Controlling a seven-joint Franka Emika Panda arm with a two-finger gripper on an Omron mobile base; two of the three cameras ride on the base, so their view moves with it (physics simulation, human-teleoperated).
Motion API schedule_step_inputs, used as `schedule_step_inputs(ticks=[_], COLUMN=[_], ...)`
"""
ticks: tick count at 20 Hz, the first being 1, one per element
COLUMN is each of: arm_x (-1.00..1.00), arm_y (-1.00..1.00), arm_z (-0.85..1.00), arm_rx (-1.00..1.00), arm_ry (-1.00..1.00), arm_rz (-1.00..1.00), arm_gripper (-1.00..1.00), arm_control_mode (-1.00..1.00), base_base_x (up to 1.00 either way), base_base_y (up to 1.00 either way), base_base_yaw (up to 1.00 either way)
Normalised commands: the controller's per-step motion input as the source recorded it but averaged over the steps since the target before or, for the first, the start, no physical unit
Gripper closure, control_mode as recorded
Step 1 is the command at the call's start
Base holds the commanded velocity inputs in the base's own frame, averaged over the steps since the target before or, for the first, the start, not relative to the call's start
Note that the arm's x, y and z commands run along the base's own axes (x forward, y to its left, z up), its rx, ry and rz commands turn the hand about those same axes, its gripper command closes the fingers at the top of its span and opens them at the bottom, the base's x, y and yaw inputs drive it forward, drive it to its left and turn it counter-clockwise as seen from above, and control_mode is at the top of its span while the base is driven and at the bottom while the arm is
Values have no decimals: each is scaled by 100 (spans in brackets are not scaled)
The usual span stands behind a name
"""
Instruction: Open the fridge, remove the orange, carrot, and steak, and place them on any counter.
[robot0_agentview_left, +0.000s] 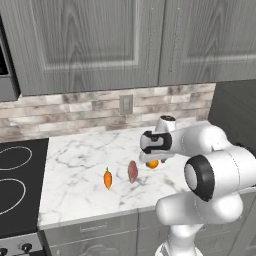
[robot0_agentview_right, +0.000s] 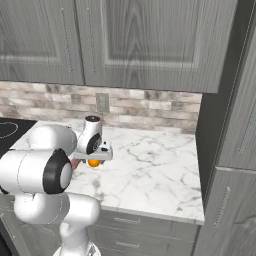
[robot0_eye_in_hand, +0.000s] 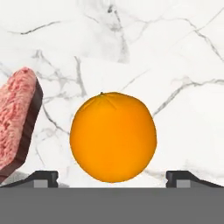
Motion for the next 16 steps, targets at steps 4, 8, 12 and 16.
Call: schedule_step_inputs(ticks=[4,8,12,16], arm_x=[-12,-27,-42,-47], arm_y=[0,0,0,0], arm_z=[68,83,73,71], arm_rx=[10,9,5,3], arm_ry=[-5,-4,-1,-3], arm_rz=[0,1,0,0], arm_gripper=[-100,-100,-100,-100], arm_control_mode=[-100,-100,-100,-100], base_base_x=[0,0,0,0], base_base_y=[0,0,0,0], base_base_yaw=[0,0,0,0])
